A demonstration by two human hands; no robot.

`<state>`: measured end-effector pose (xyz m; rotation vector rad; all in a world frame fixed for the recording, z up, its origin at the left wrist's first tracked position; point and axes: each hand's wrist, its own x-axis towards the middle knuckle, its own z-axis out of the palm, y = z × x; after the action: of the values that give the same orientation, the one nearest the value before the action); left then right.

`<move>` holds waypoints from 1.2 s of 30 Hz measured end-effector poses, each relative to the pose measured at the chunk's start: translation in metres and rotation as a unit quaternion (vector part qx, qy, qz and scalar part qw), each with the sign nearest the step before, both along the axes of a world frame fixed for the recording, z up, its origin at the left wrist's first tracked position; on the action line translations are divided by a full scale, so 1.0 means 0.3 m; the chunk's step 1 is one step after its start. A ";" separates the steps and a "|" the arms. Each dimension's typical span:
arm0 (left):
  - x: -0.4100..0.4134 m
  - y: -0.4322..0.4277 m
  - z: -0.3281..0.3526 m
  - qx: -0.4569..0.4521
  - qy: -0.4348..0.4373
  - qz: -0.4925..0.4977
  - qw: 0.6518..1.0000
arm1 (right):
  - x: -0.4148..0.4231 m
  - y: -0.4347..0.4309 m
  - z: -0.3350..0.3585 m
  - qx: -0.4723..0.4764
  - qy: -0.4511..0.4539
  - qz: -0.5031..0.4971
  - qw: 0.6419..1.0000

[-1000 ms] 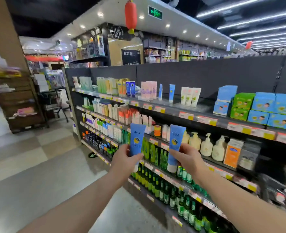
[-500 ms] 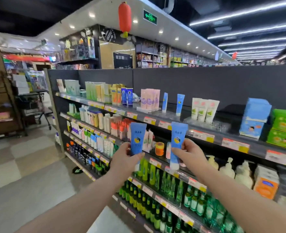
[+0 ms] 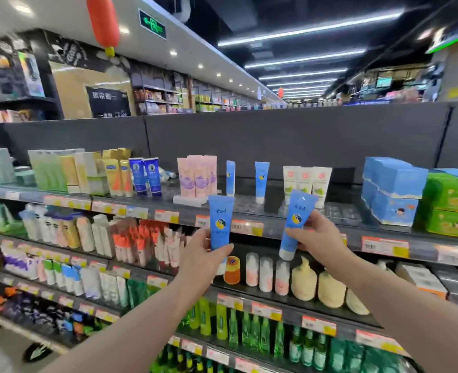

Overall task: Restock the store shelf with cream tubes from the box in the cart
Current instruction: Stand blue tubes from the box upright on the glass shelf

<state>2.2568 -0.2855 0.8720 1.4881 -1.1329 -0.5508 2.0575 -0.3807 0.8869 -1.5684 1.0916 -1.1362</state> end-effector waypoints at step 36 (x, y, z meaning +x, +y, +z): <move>0.370 -0.832 0.072 -0.040 0.041 -0.100 0.993 | 0.442 -0.774 0.036 -0.017 0.152 -0.100 0.983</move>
<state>2.3677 -0.5350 0.8935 1.2811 -1.2326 -0.6898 2.1900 -0.6129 0.8975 -1.7282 1.4643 -1.0726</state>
